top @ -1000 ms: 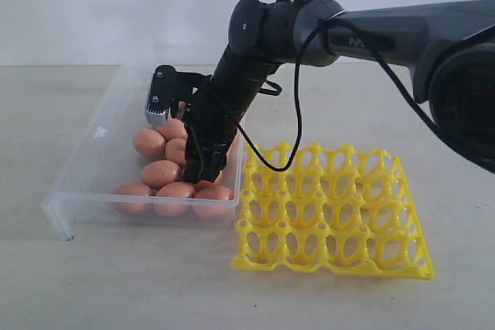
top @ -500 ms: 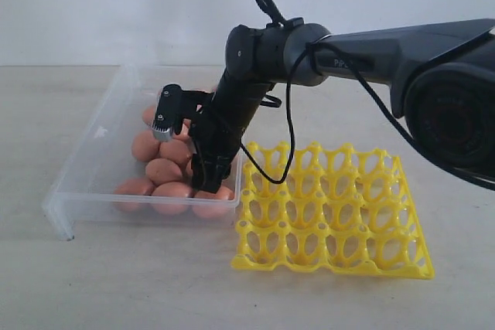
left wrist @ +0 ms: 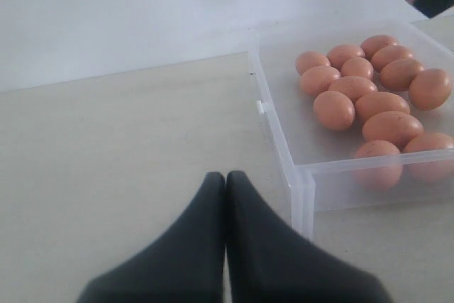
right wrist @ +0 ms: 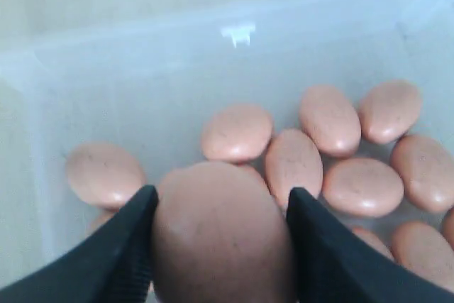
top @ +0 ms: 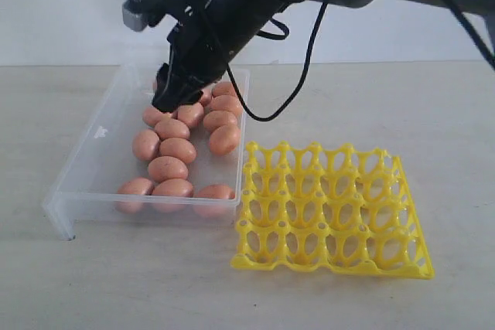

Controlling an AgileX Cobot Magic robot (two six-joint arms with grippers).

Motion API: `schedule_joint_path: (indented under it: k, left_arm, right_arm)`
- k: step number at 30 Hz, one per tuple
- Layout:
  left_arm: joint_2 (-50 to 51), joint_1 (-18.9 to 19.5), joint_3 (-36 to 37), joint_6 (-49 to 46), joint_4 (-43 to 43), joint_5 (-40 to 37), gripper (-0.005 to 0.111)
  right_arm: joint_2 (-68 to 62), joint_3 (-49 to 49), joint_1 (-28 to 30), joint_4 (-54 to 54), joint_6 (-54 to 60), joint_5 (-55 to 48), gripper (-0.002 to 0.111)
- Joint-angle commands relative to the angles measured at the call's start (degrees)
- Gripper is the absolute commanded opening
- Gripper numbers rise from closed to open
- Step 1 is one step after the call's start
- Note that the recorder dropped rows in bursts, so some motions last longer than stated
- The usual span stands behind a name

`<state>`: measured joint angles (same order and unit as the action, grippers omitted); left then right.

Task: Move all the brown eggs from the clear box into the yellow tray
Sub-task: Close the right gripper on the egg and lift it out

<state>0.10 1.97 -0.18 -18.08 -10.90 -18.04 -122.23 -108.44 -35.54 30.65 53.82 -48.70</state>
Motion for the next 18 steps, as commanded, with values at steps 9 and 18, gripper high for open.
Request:
schedule_joint_path:
  k: [9, 18]
  left_arm:
    - [-0.1, -0.5, 0.2, 0.5, -0.4, 0.1, -0.004]
    - [-0.1, -0.5, 0.2, 0.5, -0.4, 0.1, -0.004]
  right_arm:
    - [22.8, 41.7, -3.3, 35.0, 22.7, 44.8, -0.001]
    - [31.3, 59.6, -5.8, 30.4, 18.3, 87.1, -0.001]
